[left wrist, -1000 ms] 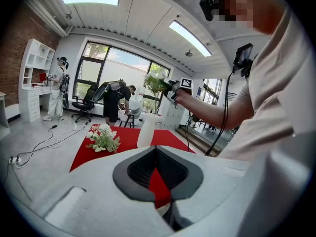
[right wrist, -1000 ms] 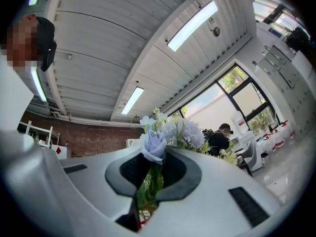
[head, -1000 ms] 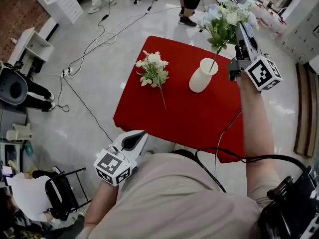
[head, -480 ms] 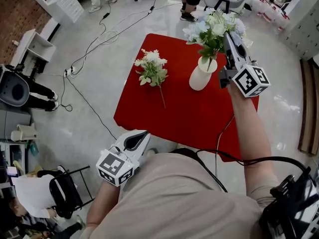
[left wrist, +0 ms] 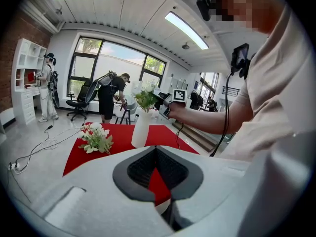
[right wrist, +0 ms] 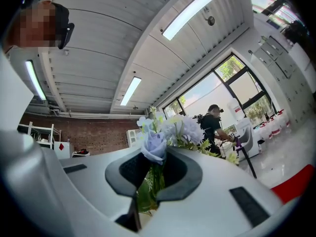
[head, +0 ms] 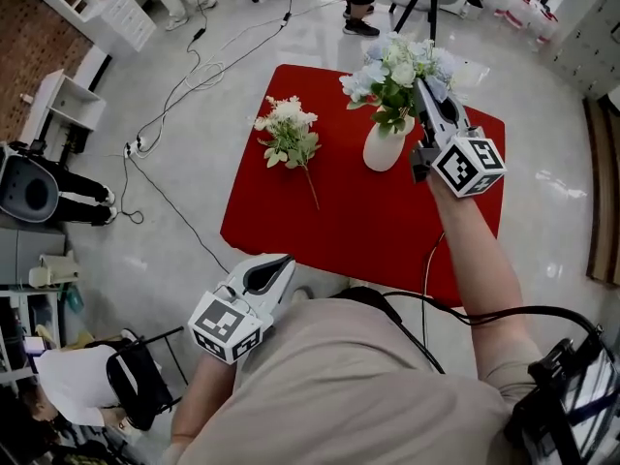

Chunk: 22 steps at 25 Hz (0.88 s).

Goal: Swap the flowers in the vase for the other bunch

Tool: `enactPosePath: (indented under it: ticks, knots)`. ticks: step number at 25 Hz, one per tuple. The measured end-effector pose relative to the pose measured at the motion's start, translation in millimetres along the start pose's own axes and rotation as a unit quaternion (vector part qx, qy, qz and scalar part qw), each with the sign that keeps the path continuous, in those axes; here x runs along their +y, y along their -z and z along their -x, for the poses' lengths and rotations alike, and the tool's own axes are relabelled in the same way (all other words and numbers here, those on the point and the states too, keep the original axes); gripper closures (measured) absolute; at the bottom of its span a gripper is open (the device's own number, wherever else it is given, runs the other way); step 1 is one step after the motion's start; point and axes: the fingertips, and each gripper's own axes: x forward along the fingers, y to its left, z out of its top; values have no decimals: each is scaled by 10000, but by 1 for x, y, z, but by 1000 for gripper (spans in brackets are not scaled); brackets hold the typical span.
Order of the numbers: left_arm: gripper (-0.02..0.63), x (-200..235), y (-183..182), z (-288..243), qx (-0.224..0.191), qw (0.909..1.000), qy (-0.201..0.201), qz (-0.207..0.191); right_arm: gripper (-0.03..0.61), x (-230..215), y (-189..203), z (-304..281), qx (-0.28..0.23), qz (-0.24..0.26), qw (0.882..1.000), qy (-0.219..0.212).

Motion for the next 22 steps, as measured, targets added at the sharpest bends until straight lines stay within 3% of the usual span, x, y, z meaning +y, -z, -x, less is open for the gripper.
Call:
enactPosePath:
  ticks: [14, 22]
  knots:
    - [607, 1, 4, -5, 31, 9998, 178, -7, 515, 5, 40, 22, 324, 96, 9993, 188]
    - [607, -3, 8, 1, 54, 9992, 386, -27, 421, 10, 45, 36, 417, 185, 9981, 415]
